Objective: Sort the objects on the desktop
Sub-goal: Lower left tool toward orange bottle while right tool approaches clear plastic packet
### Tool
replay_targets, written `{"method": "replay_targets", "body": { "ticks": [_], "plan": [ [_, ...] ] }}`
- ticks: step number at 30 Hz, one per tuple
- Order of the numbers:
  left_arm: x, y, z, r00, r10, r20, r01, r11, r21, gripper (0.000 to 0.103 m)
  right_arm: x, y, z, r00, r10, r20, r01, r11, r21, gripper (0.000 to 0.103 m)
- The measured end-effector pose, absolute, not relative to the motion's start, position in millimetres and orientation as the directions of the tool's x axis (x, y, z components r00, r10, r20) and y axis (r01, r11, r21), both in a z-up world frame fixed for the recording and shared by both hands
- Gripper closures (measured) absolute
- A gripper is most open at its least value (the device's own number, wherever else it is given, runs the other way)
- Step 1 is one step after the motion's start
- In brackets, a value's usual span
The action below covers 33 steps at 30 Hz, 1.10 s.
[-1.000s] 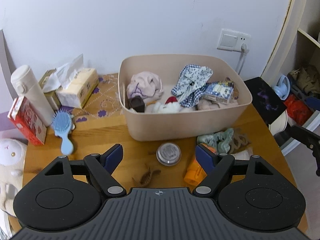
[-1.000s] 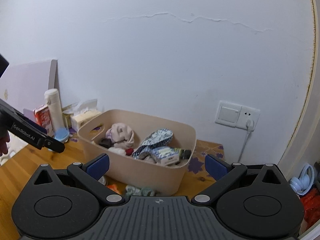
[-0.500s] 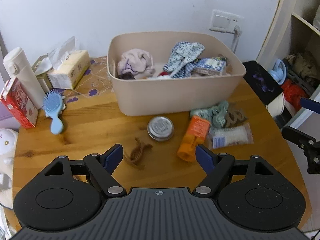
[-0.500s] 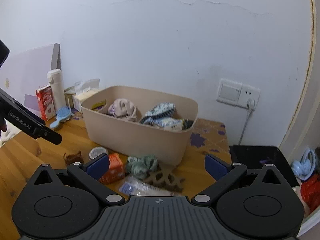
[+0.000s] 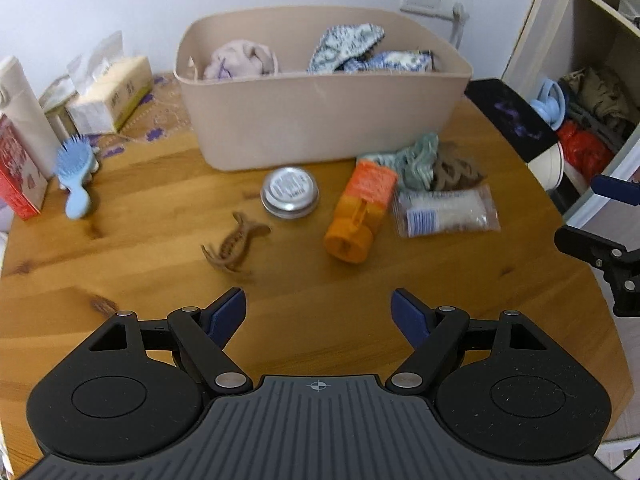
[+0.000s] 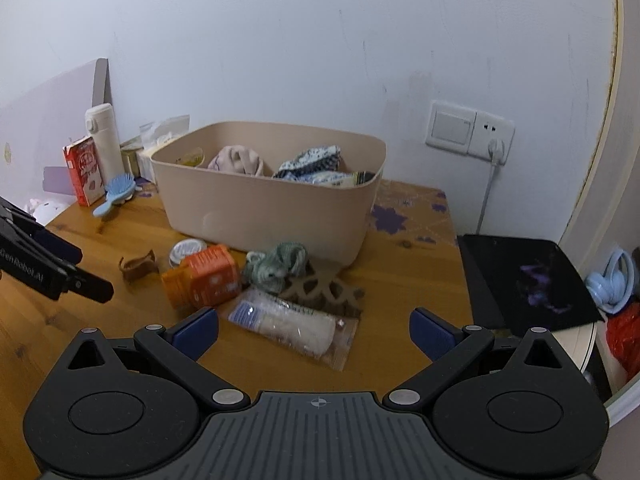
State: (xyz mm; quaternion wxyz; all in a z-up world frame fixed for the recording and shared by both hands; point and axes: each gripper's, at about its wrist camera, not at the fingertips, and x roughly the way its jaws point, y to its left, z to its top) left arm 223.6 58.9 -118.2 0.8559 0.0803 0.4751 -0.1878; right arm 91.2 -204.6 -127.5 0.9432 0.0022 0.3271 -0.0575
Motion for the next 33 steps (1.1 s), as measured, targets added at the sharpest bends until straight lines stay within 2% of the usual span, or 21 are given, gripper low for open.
{"method": "replay_targets", "body": {
  "ticks": [16,33],
  "plan": [
    [241,34,-161,0.45,-0.213,-0.868,0.393,0.919,-0.022,0.022,107,-224,-169,0.703,-0.105,-0.704,0.128,0.992,-0.02,0.0],
    [276,13,-186,0.488,-0.174,-0.855,0.376,0.926,0.026,0.022,141,-240,-203,0.659,-0.094,-0.746,0.074,0.995,-0.061,0.0]
  ]
}}
